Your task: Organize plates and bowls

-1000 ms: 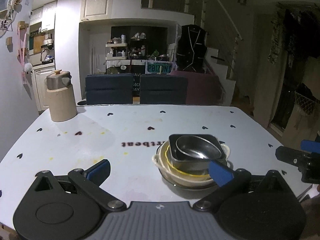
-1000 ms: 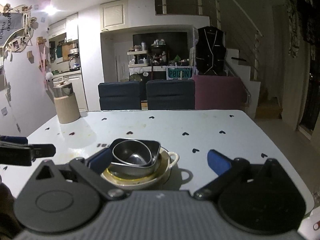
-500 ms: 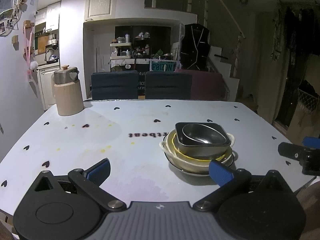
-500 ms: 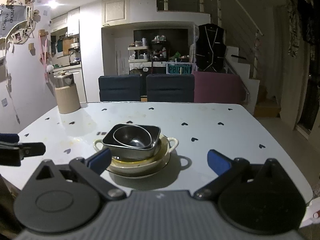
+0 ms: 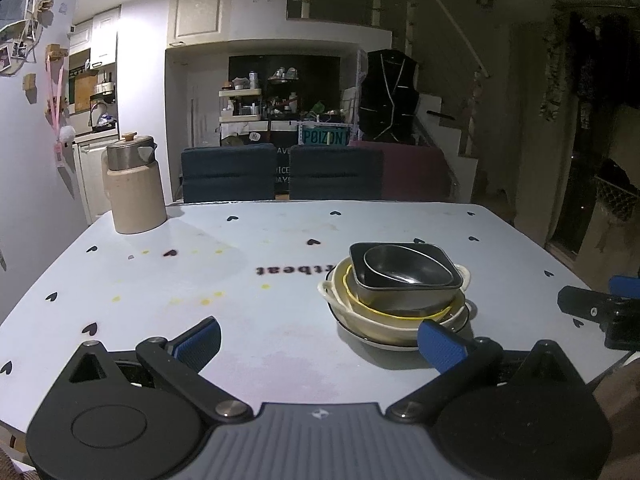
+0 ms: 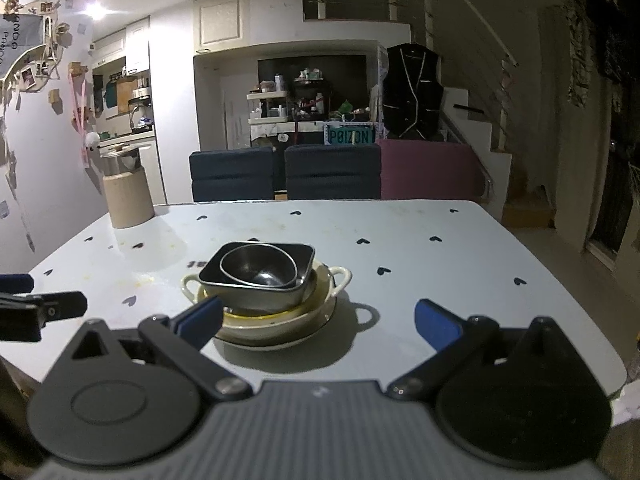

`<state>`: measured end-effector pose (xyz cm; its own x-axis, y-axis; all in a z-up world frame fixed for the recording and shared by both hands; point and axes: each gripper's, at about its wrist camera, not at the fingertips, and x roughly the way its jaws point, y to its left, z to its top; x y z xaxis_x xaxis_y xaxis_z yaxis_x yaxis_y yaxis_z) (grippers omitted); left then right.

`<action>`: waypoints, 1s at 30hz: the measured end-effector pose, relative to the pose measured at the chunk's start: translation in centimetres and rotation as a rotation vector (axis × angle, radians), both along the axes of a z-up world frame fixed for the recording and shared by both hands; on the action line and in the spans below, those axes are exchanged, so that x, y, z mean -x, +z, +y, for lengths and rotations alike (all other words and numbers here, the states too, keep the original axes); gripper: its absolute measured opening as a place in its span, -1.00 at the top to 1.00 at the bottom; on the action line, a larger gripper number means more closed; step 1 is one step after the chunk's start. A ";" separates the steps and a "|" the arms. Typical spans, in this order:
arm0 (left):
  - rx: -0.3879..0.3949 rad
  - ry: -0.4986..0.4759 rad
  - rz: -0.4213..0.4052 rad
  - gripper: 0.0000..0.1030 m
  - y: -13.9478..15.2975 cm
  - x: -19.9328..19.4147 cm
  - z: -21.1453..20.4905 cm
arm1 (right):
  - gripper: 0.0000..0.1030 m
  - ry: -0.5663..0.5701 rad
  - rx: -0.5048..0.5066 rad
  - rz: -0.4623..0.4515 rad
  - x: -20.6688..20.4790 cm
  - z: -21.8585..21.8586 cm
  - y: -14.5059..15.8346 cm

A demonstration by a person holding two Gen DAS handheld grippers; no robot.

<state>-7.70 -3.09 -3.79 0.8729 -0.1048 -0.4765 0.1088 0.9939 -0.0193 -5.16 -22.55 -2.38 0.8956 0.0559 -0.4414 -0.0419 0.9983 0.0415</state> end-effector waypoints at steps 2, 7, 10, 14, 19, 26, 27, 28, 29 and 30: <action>0.002 -0.001 0.001 -1.00 0.0 0.0 0.0 | -0.99 0.002 0.003 -0.002 0.0 0.1 0.0; -0.004 0.000 0.000 -1.00 -0.1 0.0 0.0 | -0.99 0.007 0.001 -0.006 0.2 0.1 -0.1; -0.005 0.001 0.000 -1.00 -0.1 0.0 -0.2 | -0.99 0.006 0.001 -0.007 0.1 0.1 -0.1; -0.006 0.001 -0.001 -1.00 -0.1 0.0 -0.2 | -0.99 0.008 0.002 -0.009 0.1 0.2 -0.2; -0.005 0.001 -0.001 -1.00 -0.2 0.0 -0.3 | -0.99 0.007 0.001 -0.010 0.2 0.3 -0.3; -0.005 0.000 0.001 -1.00 -0.2 0.0 -0.3 | -0.99 0.009 -0.001 -0.011 0.1 0.3 -0.4; -0.005 0.000 0.001 -1.00 -0.2 0.0 -0.4 | -0.99 0.008 -0.001 -0.011 0.1 0.3 -0.4; -0.005 0.000 0.001 -1.00 -0.2 0.0 -0.4 | -0.99 0.008 -0.001 -0.011 0.1 0.3 -0.4; -0.004 -0.001 0.001 -1.00 -0.2 0.0 -0.4 | -0.99 0.008 -0.002 -0.011 0.1 0.3 -0.4; -0.004 -0.001 0.000 -1.00 -0.2 0.0 -0.4 | -0.99 0.008 -0.001 -0.011 0.2 0.4 -0.5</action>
<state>-7.74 -3.46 -4.00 0.8726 -0.1037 -0.4773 0.1097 0.9938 -0.0153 -5.31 -22.20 -2.83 0.9001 0.0639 -0.4311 -0.0504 0.9978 0.0425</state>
